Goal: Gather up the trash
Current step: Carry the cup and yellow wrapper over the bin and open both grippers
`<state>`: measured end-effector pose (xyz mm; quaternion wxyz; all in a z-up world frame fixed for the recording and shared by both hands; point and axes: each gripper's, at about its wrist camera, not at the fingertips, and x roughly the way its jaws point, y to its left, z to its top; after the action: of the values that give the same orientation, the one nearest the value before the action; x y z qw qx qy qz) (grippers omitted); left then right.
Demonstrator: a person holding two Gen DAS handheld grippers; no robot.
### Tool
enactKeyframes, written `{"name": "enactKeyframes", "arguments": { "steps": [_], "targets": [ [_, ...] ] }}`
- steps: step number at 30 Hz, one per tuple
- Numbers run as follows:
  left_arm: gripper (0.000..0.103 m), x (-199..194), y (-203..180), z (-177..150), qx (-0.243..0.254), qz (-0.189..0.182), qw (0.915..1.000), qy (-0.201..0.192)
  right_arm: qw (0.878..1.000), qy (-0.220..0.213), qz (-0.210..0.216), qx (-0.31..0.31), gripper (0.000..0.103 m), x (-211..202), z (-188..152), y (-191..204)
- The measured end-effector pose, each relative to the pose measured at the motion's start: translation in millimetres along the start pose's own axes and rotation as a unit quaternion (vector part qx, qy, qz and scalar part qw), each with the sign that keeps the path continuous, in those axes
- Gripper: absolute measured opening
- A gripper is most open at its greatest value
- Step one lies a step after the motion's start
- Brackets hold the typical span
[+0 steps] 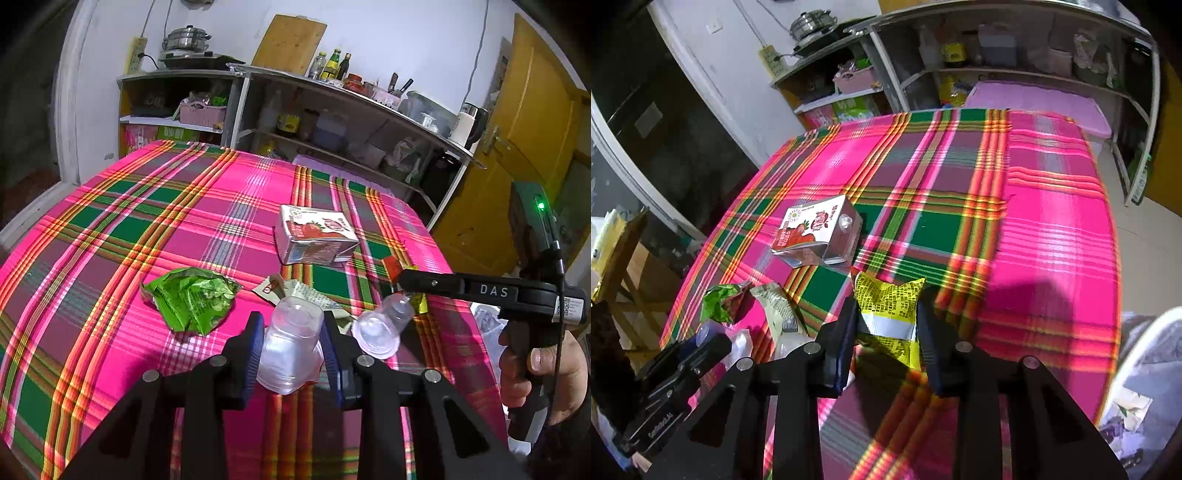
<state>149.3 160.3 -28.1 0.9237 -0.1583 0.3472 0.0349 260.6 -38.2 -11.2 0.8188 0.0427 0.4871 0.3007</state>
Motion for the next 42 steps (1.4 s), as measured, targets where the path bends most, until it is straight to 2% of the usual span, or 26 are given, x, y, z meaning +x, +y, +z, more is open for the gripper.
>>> {"name": "enactKeyframes", "arguments": {
  "steps": [22,32,42],
  "targets": [
    [0.031,-70.0,-98.5,-29.7,0.075,-0.064,0.9949,-0.023,0.994,-0.105,-0.026,-0.002,0.034,-137.7,-84.9,-1.9],
    [0.031,-86.5,-138.3,-43.0,0.107,-0.087,0.9901,-0.024,0.991,-0.13,-0.045,-0.001,0.034,-171.1,-115.3,-9.1],
    [0.031,-87.2,-168.1,-49.7,0.131,-0.104,0.9857,-0.018,0.988,-0.145,-0.055,0.015,0.034,-190.2,-127.1,-30.9]
  ]
}}
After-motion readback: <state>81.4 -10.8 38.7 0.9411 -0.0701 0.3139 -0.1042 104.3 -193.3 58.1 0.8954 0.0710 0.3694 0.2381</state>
